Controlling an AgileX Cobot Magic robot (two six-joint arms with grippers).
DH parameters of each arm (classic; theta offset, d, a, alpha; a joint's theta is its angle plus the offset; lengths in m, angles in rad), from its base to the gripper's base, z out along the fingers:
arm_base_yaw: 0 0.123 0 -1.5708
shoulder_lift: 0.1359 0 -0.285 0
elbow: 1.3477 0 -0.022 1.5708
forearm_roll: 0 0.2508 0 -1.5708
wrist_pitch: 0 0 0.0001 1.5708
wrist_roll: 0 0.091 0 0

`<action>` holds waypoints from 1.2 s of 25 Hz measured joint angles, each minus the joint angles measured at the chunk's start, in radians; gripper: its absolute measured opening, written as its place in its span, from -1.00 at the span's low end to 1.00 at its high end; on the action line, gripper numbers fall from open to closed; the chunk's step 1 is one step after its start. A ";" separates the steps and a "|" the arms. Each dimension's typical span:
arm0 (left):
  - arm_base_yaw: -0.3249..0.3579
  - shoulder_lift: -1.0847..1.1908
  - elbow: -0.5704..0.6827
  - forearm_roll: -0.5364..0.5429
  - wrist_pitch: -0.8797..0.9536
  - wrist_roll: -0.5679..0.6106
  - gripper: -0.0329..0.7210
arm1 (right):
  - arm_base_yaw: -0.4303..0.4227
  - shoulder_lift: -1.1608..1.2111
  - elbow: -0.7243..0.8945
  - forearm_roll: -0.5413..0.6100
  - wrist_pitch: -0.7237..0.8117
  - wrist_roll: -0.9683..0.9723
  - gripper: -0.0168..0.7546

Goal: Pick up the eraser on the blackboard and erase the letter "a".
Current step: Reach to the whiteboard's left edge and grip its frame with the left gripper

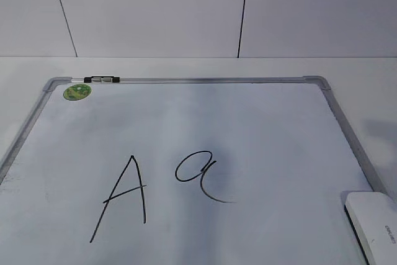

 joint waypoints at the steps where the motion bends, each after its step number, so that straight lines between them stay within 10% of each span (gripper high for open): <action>1: 0.000 0.026 -0.008 0.000 -0.014 0.000 -0.26 | 0.000 0.000 0.000 0.000 0.000 0.000 0.39; 30: 0.038 0.354 -0.025 0.002 -0.221 -0.002 -0.29 | 0.000 0.000 0.000 0.000 -0.001 0.002 0.39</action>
